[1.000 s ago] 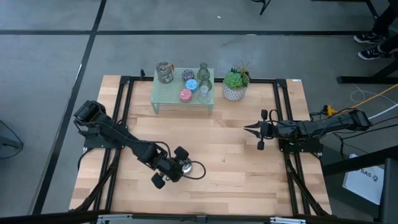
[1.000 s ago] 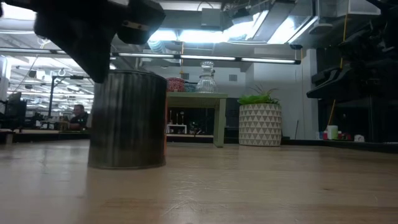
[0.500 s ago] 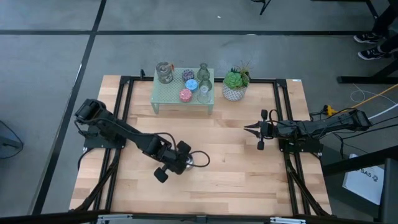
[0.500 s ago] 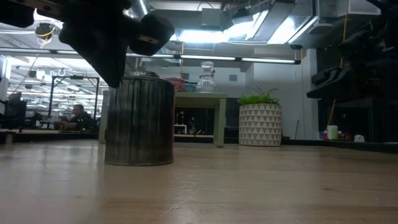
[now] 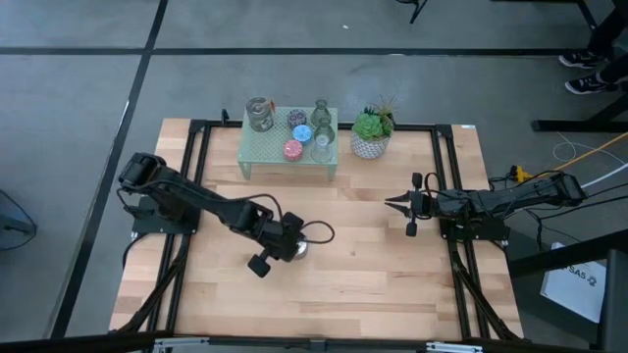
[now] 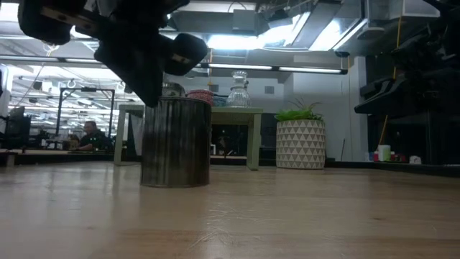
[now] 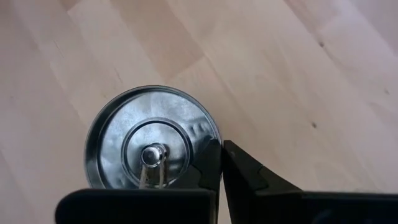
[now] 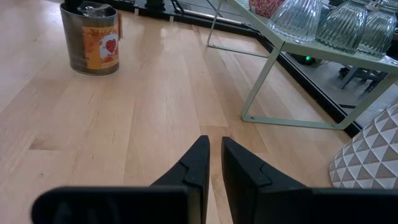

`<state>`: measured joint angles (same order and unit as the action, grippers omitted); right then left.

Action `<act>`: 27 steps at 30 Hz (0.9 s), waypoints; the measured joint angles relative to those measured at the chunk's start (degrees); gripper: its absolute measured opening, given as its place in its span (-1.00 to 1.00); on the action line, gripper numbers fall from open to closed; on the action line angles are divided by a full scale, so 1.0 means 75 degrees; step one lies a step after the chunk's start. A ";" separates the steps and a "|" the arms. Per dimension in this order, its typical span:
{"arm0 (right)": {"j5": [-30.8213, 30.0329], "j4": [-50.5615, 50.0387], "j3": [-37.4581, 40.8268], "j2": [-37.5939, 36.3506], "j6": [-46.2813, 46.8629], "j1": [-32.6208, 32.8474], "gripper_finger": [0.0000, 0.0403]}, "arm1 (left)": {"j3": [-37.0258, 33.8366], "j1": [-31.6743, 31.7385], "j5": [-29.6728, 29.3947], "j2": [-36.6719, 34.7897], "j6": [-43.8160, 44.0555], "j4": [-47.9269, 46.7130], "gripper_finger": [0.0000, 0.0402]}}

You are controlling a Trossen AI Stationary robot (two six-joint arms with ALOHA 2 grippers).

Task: Pick & Place candle stick holders
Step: Put the orange and silver candle can on the shelf

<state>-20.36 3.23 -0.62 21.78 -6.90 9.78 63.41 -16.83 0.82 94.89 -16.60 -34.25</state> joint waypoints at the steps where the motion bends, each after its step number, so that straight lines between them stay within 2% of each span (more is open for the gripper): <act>1: 0.0000 0.0000 0.0000 0.0001 0.0000 0.0001 -0.78 | -0.0117 0.0047 0.0124 -0.0056 0.0001 0.0141 -0.98; 5: 0.0000 0.0002 0.0000 0.0000 0.0001 0.0001 -0.78 | -0.0524 0.0228 0.0355 -0.0193 0.0168 0.0705 -0.98; 14: 0.0000 0.0002 0.0000 0.0000 0.0001 0.0001 -0.78 | -0.0629 0.0264 0.0024 -0.0688 0.0430 0.0422 -0.98; 27: 0.0000 0.0001 0.0000 0.0000 0.0000 0.0001 -0.78 | -0.0620 0.0199 -0.0445 -0.0809 0.0948 0.0106 -0.99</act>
<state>-20.36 3.24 -0.62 21.78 -6.90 9.78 58.76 -15.33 -2.52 88.82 -9.48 -33.45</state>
